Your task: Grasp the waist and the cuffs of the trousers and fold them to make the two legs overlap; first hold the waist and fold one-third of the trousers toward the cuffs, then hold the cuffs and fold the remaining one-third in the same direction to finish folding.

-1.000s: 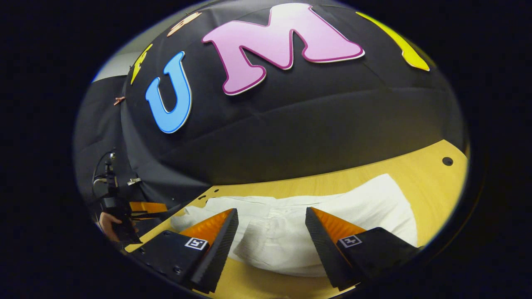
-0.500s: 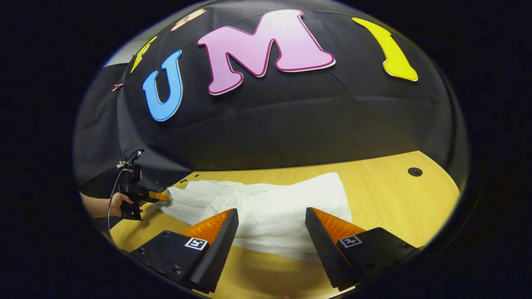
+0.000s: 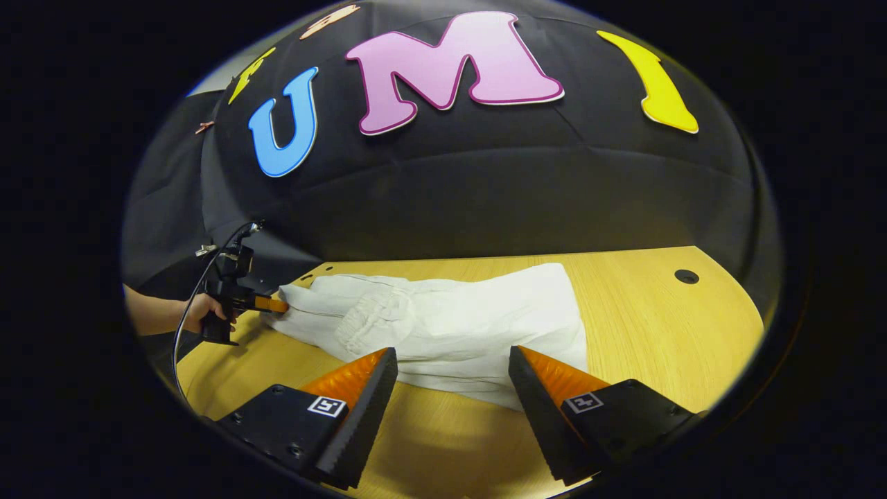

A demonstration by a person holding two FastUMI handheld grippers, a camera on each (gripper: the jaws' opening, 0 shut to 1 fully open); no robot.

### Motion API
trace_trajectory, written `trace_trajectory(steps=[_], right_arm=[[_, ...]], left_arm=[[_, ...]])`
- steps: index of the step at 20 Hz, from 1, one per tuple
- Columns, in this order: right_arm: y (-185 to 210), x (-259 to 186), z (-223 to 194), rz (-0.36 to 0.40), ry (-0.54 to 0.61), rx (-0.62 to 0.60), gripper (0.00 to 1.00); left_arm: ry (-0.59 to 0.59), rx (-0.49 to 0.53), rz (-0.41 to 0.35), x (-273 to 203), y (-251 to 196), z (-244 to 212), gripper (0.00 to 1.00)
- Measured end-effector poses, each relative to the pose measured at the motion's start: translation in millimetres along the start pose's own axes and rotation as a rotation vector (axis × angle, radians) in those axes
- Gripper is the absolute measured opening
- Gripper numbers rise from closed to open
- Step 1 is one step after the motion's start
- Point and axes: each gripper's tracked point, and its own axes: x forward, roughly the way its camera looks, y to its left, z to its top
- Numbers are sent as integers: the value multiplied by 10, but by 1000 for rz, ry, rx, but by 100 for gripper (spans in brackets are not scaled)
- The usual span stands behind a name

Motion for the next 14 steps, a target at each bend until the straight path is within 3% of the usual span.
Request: trace_trajectory(steps=[2,6,11,14], right_arm=[[-27,-25,0,0,3,-1,98],[-159,-109,57,-27,-14,12,98],[-372,-235,158,-71,-21,23,98],[-547,-380,283,-111,-37,6,98]], left_arm=[[-2,35,0,38,-51,-30,31],[9,53,24,33,-110,-41,8],[-46,1,11,-46,-239,62,6],[-134,-61,-47,-309,-469,348,6]])
